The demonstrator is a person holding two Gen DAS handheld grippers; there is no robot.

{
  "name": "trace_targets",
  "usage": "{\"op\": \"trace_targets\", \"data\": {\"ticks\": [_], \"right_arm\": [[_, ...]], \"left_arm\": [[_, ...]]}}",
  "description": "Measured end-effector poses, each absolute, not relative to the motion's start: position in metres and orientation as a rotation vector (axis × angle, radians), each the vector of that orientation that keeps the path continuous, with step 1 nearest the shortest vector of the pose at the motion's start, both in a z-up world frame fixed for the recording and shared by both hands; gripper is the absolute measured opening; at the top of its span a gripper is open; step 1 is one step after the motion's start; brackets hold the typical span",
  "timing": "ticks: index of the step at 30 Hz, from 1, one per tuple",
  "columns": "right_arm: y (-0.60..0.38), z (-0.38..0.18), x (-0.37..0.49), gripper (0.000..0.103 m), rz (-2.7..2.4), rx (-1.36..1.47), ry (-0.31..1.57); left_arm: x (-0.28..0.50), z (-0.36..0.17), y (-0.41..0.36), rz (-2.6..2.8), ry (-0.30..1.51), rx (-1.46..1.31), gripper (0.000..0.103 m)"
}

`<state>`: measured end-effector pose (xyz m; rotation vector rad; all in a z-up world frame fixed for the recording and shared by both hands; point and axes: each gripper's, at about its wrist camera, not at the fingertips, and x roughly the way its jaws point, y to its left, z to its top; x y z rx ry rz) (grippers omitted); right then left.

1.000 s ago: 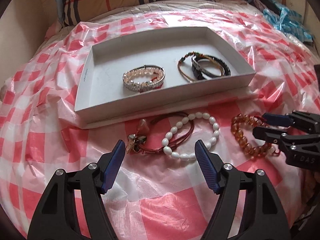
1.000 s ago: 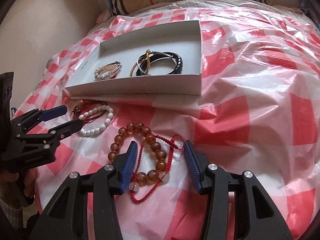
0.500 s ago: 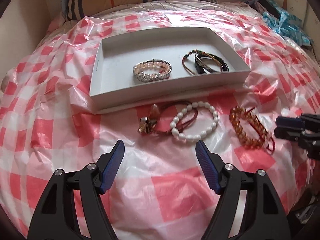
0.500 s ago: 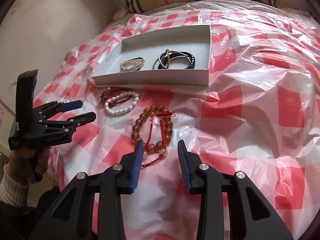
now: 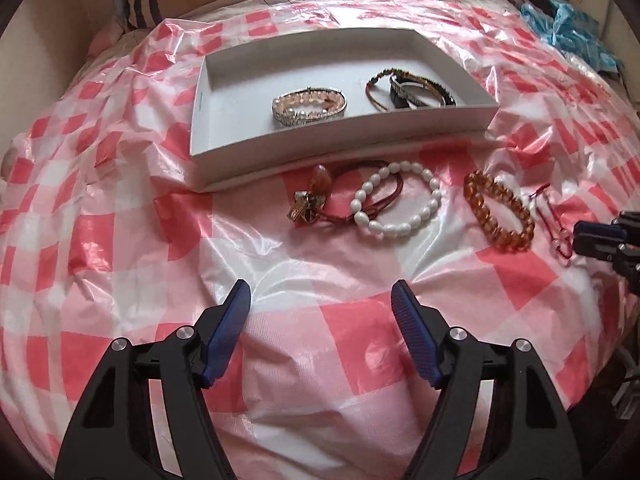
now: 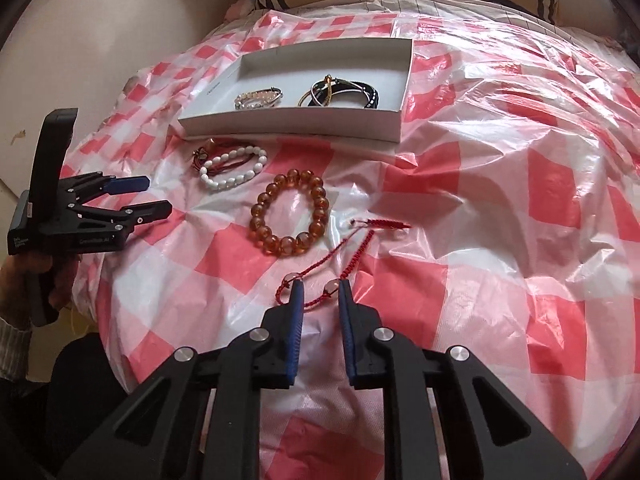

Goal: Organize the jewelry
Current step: 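Grasp the white oval-bead bracelet with the left tool while the right grasps the red cord bracelet, then lift the white bead bracelet with the left tool while the right lifts the red cord bracelet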

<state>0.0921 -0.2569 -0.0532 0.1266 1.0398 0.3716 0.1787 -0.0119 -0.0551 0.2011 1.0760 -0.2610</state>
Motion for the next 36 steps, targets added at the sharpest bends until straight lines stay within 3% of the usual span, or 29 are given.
{"op": "trace_targets", "data": {"ticks": [2, 7, 12, 18, 22, 24, 27, 28, 30, 31, 33, 36], "right_arm": [[-0.257, -0.054, 0.097, 0.032, 0.354, 0.143, 1.026], [-0.25, -0.073, 0.111, 0.034, 0.33, 0.16, 1.055], [-0.252, -0.073, 0.1, 0.034, 0.337, 0.142, 1.062], [-0.25, -0.067, 0.091, 0.034, 0.361, 0.127, 1.067], [-0.259, -0.071, 0.093, 0.039, 0.344, 0.217, 1.059], [-0.258, -0.073, 0.094, 0.039, 0.33, 0.227, 1.051], [-0.245, -0.073, 0.093, 0.039, 0.315, 0.144, 1.03], [-0.241, -0.072, 0.091, 0.039, 0.313, 0.11, 1.021], [-0.239, -0.07, 0.088, 0.026, 0.324, 0.079, 1.017], [-0.24, -0.068, 0.086, 0.021, 0.336, 0.086, 1.02], [-0.246, -0.063, 0.08, 0.011, 0.344, 0.1, 1.015], [-0.252, -0.052, 0.069, 0.008, 0.359, 0.121, 0.991]], "left_arm": [[0.187, -0.052, -0.018, -0.247, 1.052, 0.167, 0.07], [0.22, -0.077, -0.037, -0.121, 1.047, 0.191, 0.07], [0.203, -0.081, -0.03, -0.165, 1.081, 0.285, 0.046], [0.166, -0.058, -0.005, -0.376, 1.108, 0.291, 0.039], [0.163, -0.047, 0.005, -0.363, 1.086, 0.227, 0.041], [0.166, -0.052, 0.005, -0.333, 1.076, 0.2, 0.054], [0.167, -0.065, -0.008, -0.311, 1.05, 0.216, 0.056], [0.167, -0.071, -0.015, -0.306, 1.045, 0.241, 0.055], [0.163, -0.076, -0.027, -0.316, 1.047, 0.283, 0.019], [0.159, -0.074, -0.03, -0.336, 1.047, 0.281, 0.012], [0.151, -0.066, -0.034, -0.379, 1.042, 0.283, 0.007], [0.139, -0.049, -0.029, -0.433, 1.031, 0.248, 0.007]]}}
